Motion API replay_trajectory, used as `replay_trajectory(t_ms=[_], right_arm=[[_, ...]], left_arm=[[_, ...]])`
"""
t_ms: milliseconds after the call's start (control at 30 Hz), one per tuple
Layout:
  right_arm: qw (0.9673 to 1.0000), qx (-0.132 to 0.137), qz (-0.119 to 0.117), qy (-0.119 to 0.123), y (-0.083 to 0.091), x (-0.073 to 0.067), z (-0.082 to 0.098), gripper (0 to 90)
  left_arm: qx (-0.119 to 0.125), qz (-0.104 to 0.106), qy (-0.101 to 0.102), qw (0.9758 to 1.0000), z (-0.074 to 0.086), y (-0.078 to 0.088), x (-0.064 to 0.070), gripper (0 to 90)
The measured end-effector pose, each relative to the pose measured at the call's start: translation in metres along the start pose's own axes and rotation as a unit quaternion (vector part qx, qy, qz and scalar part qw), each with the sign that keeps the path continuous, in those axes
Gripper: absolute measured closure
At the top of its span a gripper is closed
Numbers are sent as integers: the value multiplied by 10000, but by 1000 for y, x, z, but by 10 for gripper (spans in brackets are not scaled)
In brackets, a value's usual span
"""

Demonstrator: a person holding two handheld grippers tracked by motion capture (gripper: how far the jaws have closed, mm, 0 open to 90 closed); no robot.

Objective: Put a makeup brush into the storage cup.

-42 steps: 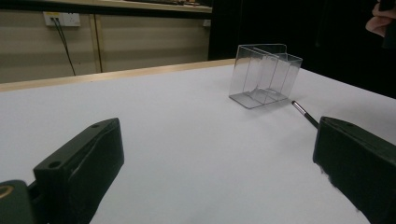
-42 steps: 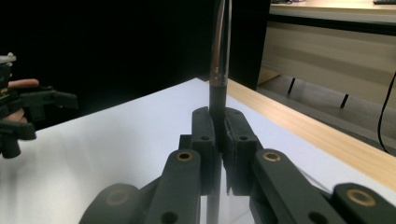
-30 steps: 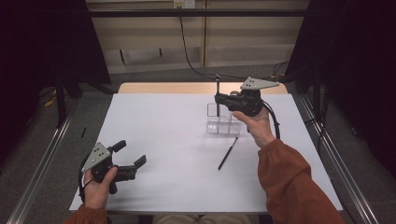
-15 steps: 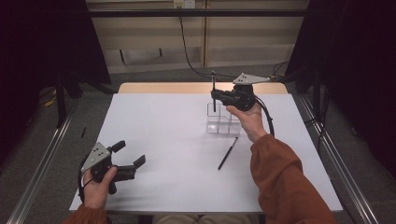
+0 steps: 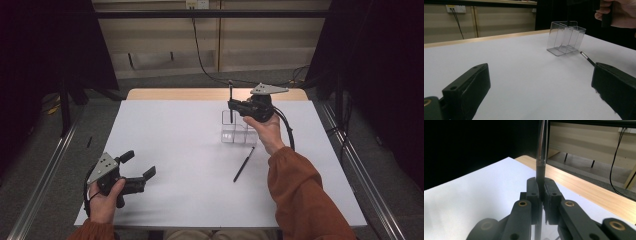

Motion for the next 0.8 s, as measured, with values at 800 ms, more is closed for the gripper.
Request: replay_trajectory(t_ms=[800], right_arm=[[9994, -316, 78, -127, -9, 10, 33, 835]], left_arm=[[-77, 15, -27, 10000, 2, -1, 1, 21]])
Point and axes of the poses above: each handheld gripper's, and its own axes: y roughly backward along the jaws, z roughly out of its underside, x roughly to its right, the point moved 9 cm from there along -y, roughly forward along the jaws, and after that the axes turned 9 degrees about -y, right-handed, at the moved point
